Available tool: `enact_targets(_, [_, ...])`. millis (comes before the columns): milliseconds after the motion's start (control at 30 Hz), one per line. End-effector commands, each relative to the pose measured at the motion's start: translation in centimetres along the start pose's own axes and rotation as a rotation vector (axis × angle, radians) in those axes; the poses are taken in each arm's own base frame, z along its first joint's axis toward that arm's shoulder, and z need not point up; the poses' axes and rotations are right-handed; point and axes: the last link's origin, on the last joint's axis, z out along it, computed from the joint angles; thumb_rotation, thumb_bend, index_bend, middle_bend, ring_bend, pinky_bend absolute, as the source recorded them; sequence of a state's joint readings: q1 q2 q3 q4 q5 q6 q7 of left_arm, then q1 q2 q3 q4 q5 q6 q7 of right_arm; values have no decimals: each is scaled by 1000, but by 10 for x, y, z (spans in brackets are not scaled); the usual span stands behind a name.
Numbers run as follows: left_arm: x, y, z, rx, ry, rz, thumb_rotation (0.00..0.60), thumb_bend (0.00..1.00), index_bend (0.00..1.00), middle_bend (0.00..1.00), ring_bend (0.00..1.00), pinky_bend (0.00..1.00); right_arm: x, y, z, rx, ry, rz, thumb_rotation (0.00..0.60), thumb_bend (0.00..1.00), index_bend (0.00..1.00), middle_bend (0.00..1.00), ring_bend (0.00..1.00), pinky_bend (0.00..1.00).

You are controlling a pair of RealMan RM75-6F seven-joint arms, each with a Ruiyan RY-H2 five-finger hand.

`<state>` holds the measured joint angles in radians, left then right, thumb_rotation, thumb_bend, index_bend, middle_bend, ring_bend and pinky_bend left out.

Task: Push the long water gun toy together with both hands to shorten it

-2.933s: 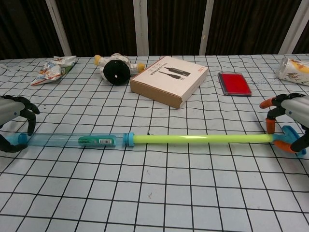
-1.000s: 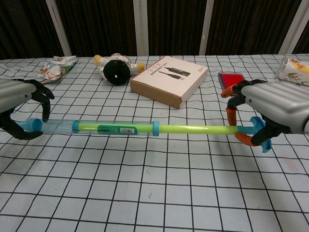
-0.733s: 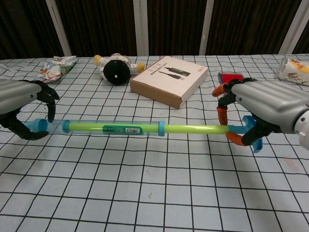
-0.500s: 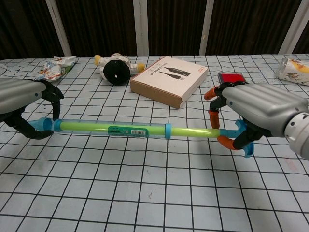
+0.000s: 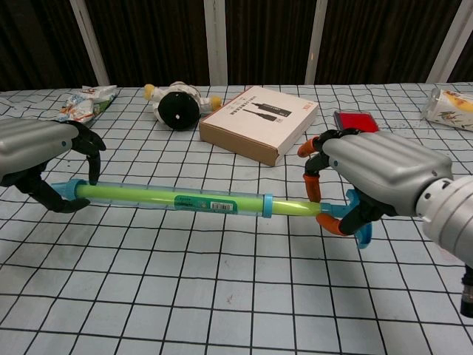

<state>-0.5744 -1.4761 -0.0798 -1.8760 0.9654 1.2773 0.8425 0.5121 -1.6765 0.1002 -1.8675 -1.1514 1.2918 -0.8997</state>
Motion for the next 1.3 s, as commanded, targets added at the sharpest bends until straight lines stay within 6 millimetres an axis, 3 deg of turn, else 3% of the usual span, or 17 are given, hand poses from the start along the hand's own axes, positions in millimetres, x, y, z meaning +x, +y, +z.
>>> enact_targets(33, [0, 0, 0, -1, 0, -1, 600, 571, 563, 129, 0, 0, -1, 0, 0, -3, -2, -1, 600, 446, 604, 160, 0, 0])
enact_targets(167, [0, -1, -1, -1, -3, 1, 600, 536, 529, 115, 0, 0, -3, 3, 1, -8, -9, -10, 600, 446, 562, 159, 0, 0])
enact_targets(233, [0, -1, -1, -2, -3, -1, 600, 453, 449, 91, 0, 0, -3, 5, 1, -10, -15, -32, 600, 446, 417, 130, 0, 0])
enact_targets(333, [1, -2, -2, -6, -1, -9, 600, 307, 303, 54, 0, 0, -2, 10, 2, -17, -18, -63, 600, 446, 112, 25, 0, 0])
enact_targets(433, [1, -4, -3, -6, 1, -18, 600, 218, 198, 41, 0, 0, 0, 14, 1, -33, -21, -73, 600, 446, 1, 0, 0, 0])
enact_targets(633, [1, -9, -8, -5, 2, -27, 600, 202, 167, 41, 0, 0, 4, 27, 0, -70, -21, -101, 600, 446, 0, 0, 0, 0])
enact_targets(833, [4, -25, -26, -11, 14, -44, 600, 202, 167, 41, 0, 0, 11, 54, -12, -108, -20, -98, 600, 446, 0, 0, 0, 0])
enact_targets(1100, [11, -57, -60, -18, 65, -45, 600, 201, 165, 33, 0, 0, 18, 98, -48, -141, -27, -75, 600, 446, 0, 0, 0, 0])
enact_targets(1300, [19, -91, -96, -2, 140, -43, 600, 202, 159, 22, 0, 0, 30, 141, -91, -166, 37, -98, 600, 446, 0, 0, 0, 0])
